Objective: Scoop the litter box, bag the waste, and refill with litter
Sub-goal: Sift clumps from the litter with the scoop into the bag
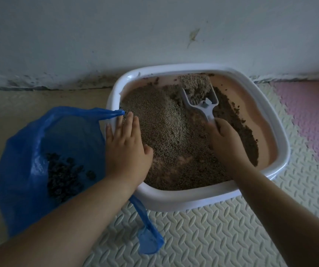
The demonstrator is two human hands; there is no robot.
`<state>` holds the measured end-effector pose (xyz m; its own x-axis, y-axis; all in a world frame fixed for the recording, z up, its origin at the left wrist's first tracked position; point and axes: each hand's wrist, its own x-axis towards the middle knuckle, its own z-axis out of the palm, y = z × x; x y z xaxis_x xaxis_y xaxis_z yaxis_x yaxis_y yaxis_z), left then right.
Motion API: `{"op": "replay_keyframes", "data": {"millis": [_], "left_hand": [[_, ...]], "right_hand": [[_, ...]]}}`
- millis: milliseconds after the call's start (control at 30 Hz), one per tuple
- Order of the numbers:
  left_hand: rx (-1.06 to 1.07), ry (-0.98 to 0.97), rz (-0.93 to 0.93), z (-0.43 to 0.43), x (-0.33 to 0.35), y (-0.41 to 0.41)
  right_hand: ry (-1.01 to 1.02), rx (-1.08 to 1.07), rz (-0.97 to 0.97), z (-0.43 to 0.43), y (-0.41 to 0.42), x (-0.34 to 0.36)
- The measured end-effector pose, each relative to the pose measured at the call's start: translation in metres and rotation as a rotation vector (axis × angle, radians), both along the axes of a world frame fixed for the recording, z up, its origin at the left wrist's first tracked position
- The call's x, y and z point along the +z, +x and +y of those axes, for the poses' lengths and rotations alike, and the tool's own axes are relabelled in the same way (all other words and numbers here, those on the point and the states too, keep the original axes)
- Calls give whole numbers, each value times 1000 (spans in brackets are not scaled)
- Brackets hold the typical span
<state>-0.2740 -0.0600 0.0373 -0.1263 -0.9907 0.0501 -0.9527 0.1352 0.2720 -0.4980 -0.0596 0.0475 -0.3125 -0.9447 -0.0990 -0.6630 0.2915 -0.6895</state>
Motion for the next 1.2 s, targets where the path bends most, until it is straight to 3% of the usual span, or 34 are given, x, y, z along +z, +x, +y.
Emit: {"op": "replay_keyframes", "data": {"millis": [333,1200], "left_hand": [[-6,3,-19,0,-1,1],[-7,8,-12,-1,-3,1]], "right_hand": [[-24,0,46,54,-2,10],[-37,25,41,61,1,10]]}}
